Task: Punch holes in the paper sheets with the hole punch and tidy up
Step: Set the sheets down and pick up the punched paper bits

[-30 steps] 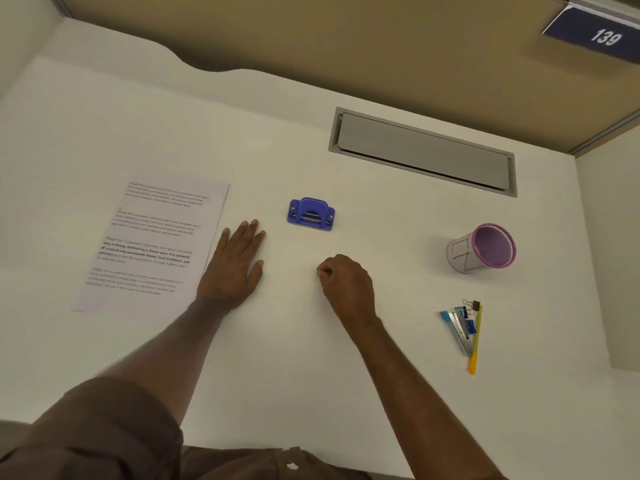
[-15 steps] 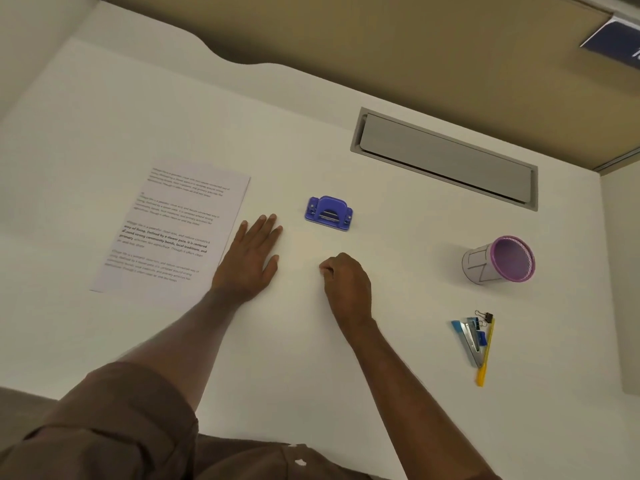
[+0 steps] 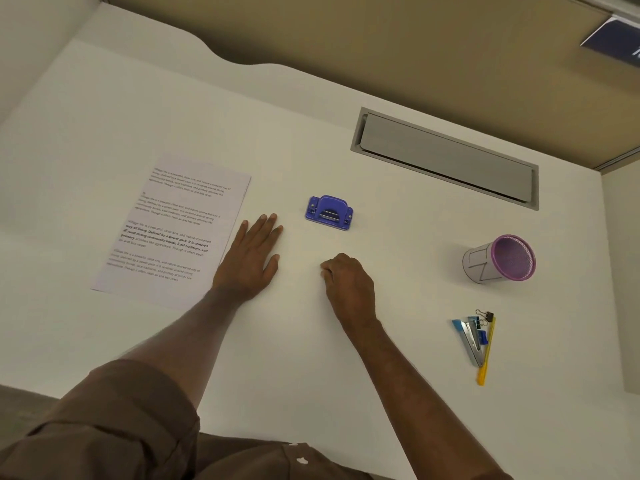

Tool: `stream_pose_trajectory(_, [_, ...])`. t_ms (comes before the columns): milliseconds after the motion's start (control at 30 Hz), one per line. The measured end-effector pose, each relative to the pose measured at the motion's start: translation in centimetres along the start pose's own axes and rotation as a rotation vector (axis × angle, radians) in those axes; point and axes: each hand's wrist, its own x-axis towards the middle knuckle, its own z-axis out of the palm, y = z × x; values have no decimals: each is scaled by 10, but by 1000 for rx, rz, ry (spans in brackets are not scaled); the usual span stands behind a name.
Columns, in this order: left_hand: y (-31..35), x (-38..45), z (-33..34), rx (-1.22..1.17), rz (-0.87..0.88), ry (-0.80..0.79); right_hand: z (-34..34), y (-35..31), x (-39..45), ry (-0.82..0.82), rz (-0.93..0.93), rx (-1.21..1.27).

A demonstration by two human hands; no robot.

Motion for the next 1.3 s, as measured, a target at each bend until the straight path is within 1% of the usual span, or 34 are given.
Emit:
stream_pose_trajectory(200, [-1,0,1,1,-1,-1,-6,-9,8,-128,-118,-295])
stream_pose_trajectory(267, [-1,0,1,3,-2,-4,-8,-15,12,-166,-141,-339])
stream_pose_trajectory(433, [-1,0,1,1,-2,-10,-4,-21,21,-192,-176,-425])
stream_pose_trajectory(500, [-2,0,1,1,-1,-11,-2,-17,20,-168,-163,-392])
stream_pose_trajectory(633, [-1,0,0,-1,-3,-16,-1,-14,13,-52,-97,-296])
stream_pose_trajectory(667, [-1,-1,0,-2,-3,-18,-1,-12,13,-26,-75,-273])
stream_pose_trajectory(700, [-1,0,0,-2,-4,-20,0,-9,14,-50,-26,-228])
stream_pose_trajectory(767, [-1,0,0,-1,-6,-23,0,4,16,-64,132,-142])
stream_pose_trajectory(800, [-1,0,-1,1,-7,-25,-4,13,15,-33,193,-56])
stream_pose_trajectory(833, [-1,0,-1,4,-8,-26,-10,21,11,29,235,41])
stream_pose_trajectory(900, [0,0,-1,5,-12,-31,-30,37,4,237,254,161])
stream_pose_trajectory(933, [0,0,-1,5,-15,-34,-41,47,2,337,259,183])
stream_pose_trajectory(1000, [1,0,-1,7,-18,-40,-67,70,2,474,297,185])
stream_pose_trajectory(1133, [0,0,-1,15,-4,-24,-122,124,4,686,520,209])
stream_pose_trajectory(1200, [0,0,-1,14,-3,-25,-143,151,5,691,650,137])
stream_pose_trajectory(1267, [0,0,-1,11,-4,-28,-156,172,6,599,742,-9])
stream_pose_trajectory(1300, [0,0,-2,10,-4,-30,-160,180,5,555,750,-49])
